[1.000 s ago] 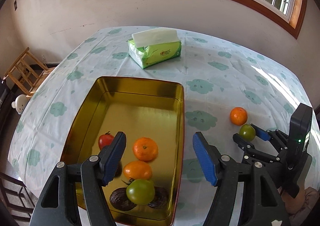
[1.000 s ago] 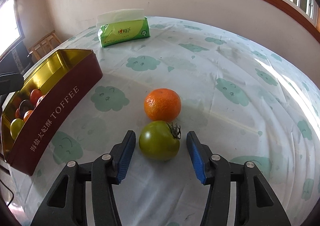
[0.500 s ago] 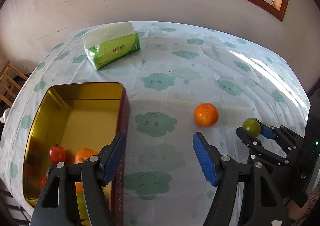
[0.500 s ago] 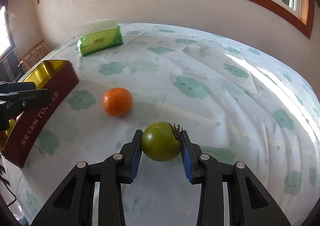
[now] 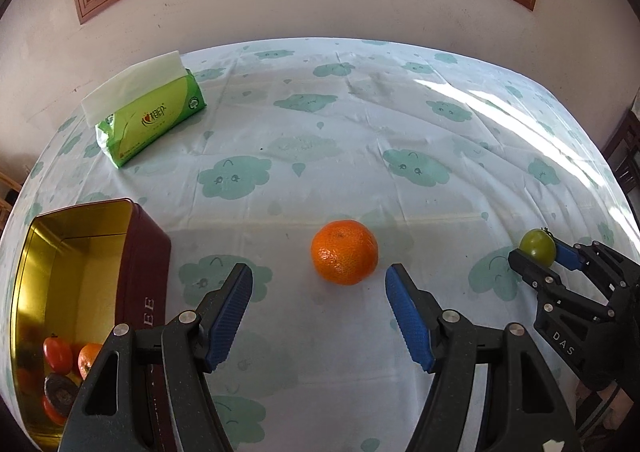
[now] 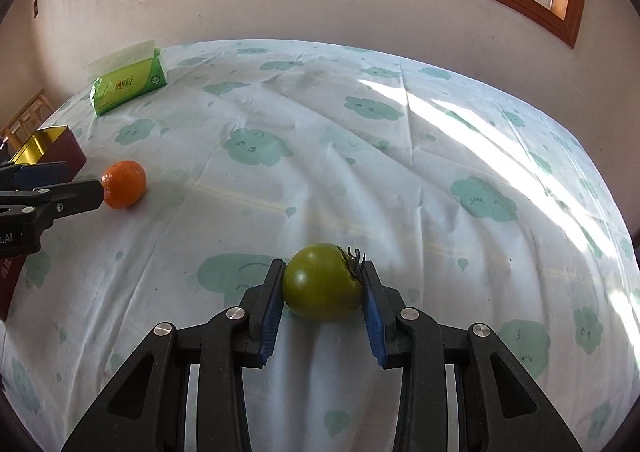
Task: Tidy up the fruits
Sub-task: 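Grasp the orange on the cloth with the left gripper while the right gripper holds the tomato, then carry the orange over the gold tray with the left gripper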
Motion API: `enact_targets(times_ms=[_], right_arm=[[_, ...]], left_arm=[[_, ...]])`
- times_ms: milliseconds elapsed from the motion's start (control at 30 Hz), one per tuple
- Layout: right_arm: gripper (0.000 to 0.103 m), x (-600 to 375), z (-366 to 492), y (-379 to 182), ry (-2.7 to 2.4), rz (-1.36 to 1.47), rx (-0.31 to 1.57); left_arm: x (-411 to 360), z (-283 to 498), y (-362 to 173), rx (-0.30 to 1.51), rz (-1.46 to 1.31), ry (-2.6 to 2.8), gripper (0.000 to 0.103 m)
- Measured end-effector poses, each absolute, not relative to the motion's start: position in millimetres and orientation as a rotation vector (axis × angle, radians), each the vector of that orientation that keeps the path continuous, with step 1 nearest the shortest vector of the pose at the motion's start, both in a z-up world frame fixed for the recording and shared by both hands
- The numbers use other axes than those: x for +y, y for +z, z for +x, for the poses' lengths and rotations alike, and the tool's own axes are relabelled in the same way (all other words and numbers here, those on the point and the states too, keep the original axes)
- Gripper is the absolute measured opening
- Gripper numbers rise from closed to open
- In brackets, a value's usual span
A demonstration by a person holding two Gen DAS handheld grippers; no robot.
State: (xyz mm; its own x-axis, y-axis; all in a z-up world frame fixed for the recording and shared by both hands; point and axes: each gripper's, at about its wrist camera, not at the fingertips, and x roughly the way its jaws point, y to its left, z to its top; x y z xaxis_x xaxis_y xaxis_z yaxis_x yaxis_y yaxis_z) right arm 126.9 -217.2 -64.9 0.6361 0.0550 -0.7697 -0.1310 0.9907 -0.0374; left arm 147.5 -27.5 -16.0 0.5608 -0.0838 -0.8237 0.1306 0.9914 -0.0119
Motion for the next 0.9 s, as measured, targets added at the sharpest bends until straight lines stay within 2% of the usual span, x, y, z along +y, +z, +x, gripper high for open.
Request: enact_targets(times_ms=[333, 400, 467, 533, 600, 900], right_arm=[[0.038, -218.7, 128.2, -65.3, 0.113, -0.071, 0.879], [0.038, -219.0, 128.2, -65.4, 0.112, -0.073, 0.879], [0.038, -219.4, 128.4, -65.5, 0.112, -0.072, 0.879], [0.038, -219.2, 128.4, -65.5, 0.112, -0.073, 0.879], [0.038, -219.1, 128.4, -65.4, 0.112, -0.073, 0.879], [0.038, -218.9, 128.4, -65.4, 0.111, -0.072, 0.879]], left_arm=[[-38.6, 165.3, -32.3, 0.999, 0.063, -0.141, 0.064], [-39.9, 168.9, -34.9, 1.004, 0.057, -0.143, 0.060], [-41.2, 171.6, -37.8, 1.013, 0.047, -0.159, 0.048], [-41.8, 173.4, -41.2, 1.027, 0.036, -0.163, 0.045], [-42.9, 171.5, -40.2, 1.014, 0.038, -0.168, 0.037], [-39.1, 159.5, -38.5, 1.018, 0.023, -0.171, 0.036]])
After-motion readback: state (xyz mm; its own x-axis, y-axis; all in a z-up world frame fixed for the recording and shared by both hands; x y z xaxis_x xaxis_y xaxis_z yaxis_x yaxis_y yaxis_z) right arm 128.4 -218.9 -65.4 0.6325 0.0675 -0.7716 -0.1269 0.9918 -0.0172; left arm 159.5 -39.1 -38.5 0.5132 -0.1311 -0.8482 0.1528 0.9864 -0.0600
